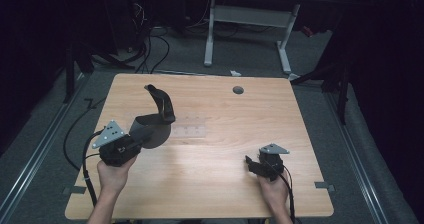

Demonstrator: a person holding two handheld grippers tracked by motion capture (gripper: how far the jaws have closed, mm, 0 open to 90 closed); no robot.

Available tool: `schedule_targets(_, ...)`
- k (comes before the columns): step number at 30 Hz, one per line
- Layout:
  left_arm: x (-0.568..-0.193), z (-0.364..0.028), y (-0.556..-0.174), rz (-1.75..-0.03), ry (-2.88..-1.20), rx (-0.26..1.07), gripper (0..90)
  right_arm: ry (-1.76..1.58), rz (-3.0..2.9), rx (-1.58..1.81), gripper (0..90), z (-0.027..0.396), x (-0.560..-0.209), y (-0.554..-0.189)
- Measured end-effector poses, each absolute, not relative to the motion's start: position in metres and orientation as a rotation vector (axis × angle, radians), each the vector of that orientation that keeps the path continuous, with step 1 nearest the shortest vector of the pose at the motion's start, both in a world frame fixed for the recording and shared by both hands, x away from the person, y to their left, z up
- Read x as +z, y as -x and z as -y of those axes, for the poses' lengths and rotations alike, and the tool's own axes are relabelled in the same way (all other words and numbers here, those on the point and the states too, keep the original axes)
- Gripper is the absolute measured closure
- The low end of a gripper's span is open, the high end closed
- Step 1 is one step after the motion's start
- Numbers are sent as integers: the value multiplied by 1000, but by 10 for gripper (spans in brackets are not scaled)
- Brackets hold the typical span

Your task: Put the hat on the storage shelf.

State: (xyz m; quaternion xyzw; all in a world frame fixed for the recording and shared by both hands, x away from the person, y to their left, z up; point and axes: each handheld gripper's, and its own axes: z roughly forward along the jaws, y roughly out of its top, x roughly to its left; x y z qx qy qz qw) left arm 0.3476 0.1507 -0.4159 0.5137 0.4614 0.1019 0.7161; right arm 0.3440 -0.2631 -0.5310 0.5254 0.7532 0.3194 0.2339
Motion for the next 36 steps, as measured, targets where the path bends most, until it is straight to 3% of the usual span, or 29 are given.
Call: schedule_targets(36,-414,-184,-382,-1107,-1068,385,866,-1438,-2071,878,367,263,-531,-344)
